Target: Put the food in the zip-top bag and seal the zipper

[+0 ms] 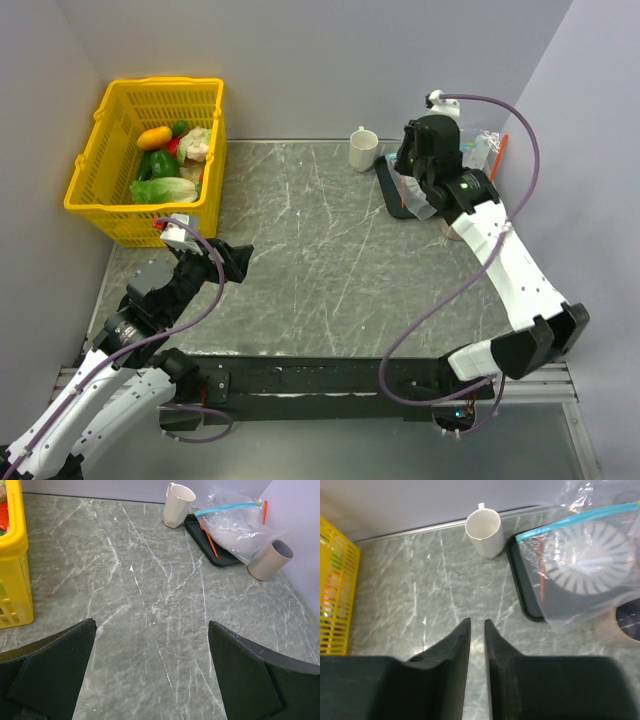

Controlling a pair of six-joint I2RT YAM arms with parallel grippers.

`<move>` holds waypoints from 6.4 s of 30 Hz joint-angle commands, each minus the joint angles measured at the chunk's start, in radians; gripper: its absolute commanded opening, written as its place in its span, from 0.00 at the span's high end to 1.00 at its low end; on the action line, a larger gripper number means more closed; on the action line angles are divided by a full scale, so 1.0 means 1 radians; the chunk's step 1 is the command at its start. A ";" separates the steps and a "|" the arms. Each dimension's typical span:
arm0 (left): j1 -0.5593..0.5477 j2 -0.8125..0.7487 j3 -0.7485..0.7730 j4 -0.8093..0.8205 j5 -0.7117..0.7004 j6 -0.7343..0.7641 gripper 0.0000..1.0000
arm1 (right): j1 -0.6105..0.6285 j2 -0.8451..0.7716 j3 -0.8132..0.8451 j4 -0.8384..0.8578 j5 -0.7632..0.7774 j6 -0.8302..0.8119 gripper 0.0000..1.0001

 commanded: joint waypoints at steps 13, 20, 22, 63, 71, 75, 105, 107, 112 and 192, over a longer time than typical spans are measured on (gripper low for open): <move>0.006 0.000 0.003 0.024 0.002 0.014 0.01 | -0.368 0.026 -0.216 0.149 -0.130 0.222 0.23; 0.007 0.000 0.002 0.023 -0.001 0.015 0.01 | -0.494 0.196 -0.174 0.180 -0.273 0.317 0.24; 0.007 0.002 0.002 0.022 -0.003 0.015 0.01 | -0.505 0.250 -0.145 0.177 -0.287 0.329 0.24; 0.018 0.007 0.003 0.017 -0.014 0.014 0.01 | -0.076 -0.158 -0.160 0.074 -0.727 0.167 1.00; 0.018 0.010 0.006 0.017 -0.012 0.014 0.01 | -0.066 -0.308 -0.457 -0.071 -0.678 0.091 0.27; 0.020 0.017 0.009 0.013 -0.014 0.014 0.01 | -0.056 -0.379 -0.536 -0.117 -0.500 0.070 0.12; 0.021 -0.058 0.018 -0.027 -0.109 -0.009 0.01 | 0.538 0.649 0.386 -0.351 0.209 0.554 0.42; 0.023 -0.067 0.018 -0.029 -0.113 -0.011 0.01 | 0.537 0.684 0.396 -0.335 0.195 0.562 0.42; 0.021 -0.079 0.017 -0.029 -0.110 -0.012 0.01 | 0.540 0.758 0.443 -0.357 0.193 0.587 0.42; 0.020 0.599 0.049 0.350 0.473 -0.319 0.49 | 0.546 -0.176 -0.534 0.268 -0.163 0.277 1.00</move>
